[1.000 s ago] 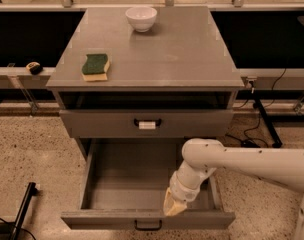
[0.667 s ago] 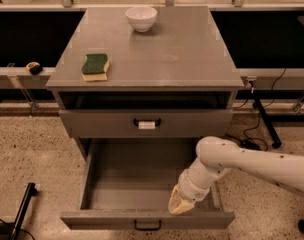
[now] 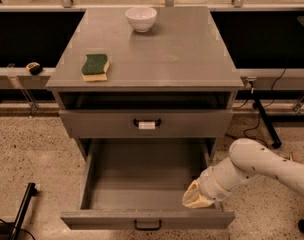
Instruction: Open middle drawer
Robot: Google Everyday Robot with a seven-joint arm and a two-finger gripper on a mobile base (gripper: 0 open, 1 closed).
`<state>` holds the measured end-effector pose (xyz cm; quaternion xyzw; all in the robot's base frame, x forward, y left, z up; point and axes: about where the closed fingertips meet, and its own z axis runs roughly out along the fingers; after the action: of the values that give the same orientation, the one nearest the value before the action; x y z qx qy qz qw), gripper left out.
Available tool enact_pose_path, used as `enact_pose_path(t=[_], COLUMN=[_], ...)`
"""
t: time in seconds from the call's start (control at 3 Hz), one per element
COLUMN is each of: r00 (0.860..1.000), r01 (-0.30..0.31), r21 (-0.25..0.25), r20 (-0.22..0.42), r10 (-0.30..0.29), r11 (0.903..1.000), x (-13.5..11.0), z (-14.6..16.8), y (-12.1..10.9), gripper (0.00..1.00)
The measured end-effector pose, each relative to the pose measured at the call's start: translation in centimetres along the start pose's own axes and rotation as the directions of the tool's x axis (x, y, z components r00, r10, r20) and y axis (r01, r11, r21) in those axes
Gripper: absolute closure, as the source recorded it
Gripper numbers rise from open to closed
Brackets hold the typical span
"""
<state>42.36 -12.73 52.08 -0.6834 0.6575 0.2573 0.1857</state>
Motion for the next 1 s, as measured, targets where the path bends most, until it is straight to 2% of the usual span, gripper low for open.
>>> enact_pose_path(t=[1.0], r00=[1.0], r01=[0.003], r21=[-0.004], r20=[-0.001], r10=[-0.003], r11=[1.0], x=[-0.13], z=[0.15], y=[-0.04], gripper=[0.12])
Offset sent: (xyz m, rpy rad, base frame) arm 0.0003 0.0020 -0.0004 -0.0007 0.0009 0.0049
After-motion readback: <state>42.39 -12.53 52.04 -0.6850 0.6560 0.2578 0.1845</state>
